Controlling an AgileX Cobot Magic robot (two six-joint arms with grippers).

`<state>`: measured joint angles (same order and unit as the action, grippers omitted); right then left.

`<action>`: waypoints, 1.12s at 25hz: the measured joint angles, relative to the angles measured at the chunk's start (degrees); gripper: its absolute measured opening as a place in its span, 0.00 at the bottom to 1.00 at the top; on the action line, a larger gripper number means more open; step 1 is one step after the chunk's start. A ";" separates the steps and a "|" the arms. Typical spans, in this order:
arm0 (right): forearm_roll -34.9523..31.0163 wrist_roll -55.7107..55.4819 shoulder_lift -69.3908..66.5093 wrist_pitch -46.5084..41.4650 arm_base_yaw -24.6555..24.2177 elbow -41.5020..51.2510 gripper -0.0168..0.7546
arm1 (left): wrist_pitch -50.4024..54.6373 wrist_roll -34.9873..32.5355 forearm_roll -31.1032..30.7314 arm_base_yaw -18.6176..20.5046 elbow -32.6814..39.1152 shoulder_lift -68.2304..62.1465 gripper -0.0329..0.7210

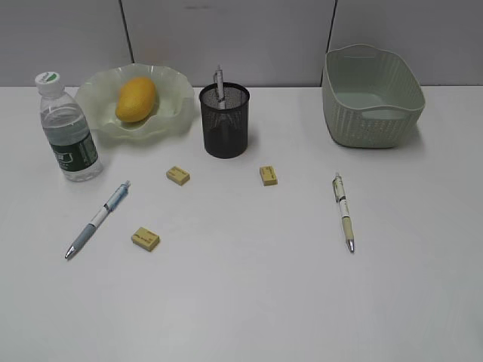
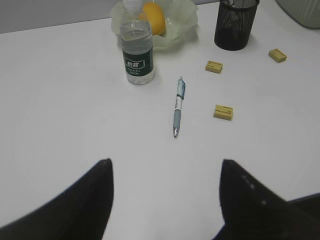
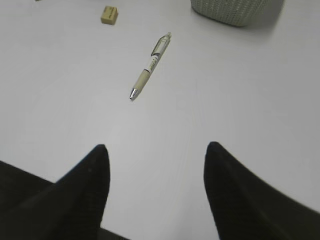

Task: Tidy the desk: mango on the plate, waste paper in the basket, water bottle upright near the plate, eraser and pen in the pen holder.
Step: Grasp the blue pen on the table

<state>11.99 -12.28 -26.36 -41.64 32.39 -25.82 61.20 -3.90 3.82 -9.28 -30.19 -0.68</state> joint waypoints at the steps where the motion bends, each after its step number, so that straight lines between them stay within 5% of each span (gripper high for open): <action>1: 0.00 0.00 0.00 -0.64 0.00 -0.28 0.64 | 0.00 0.00 0.00 0.00 0.00 0.00 0.72; 11: -0.06 0.00 0.00 -17.23 0.00 -4.08 0.64 | 0.00 0.00 0.00 0.00 0.00 0.00 0.72; 21: -3.58 0.04 0.08 -19.32 0.00 -3.71 0.64 | -0.34 -0.04 0.10 0.00 -0.28 -2.88 0.72; 28: -3.74 0.04 5.48 -19.42 0.00 -3.71 0.64 | -10.12 -0.04 3.79 0.00 -2.06 -18.36 0.72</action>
<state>8.25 -12.24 -20.88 -61.06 32.39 -29.53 51.08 -3.95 7.61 -9.28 -32.24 -19.04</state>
